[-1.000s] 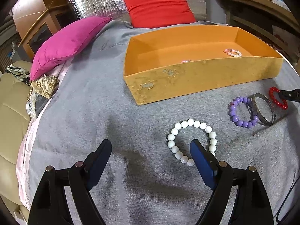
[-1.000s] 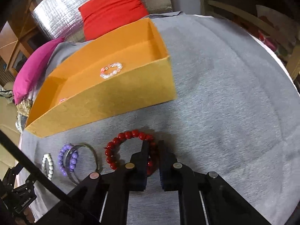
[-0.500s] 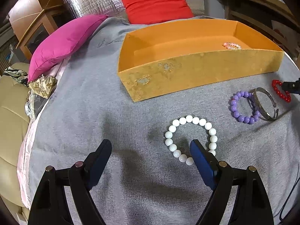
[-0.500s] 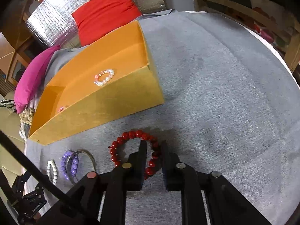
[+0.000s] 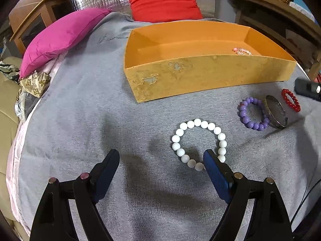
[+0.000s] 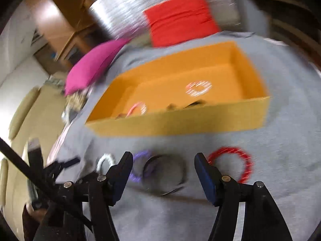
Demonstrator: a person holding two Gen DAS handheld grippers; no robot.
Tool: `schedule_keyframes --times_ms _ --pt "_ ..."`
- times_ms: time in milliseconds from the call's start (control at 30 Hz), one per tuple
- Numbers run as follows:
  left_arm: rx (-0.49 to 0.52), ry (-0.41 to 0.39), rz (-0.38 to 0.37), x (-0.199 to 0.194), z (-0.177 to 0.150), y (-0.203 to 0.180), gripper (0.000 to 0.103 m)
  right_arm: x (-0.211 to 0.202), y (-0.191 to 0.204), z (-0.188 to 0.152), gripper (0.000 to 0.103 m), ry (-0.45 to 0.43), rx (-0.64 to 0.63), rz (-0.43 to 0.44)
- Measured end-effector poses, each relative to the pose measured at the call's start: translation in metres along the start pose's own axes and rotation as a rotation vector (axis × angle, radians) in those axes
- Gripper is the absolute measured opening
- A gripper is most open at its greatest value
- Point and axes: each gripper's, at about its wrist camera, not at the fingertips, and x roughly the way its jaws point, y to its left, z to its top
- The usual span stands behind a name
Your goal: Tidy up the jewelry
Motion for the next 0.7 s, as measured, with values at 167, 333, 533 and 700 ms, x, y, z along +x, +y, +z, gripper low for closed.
schedule_keyframes --times_ms 167,333,533,700 --pt "-0.007 -0.013 -0.049 -0.001 0.001 0.002 0.086 0.025 0.008 -0.004 0.070 0.077 -0.041 -0.034" --pt "-0.003 -0.016 -0.102 -0.006 -0.001 -0.005 0.086 0.029 0.009 -0.005 0.078 0.102 -0.064 -0.021" --pt "-0.008 0.018 -0.141 0.003 0.002 -0.016 0.086 0.044 0.018 -0.014 0.078 0.129 -0.132 -0.078" --pt "-0.009 0.052 -0.161 0.017 0.003 -0.021 0.086 0.045 0.017 -0.014 0.078 0.113 -0.144 -0.094"
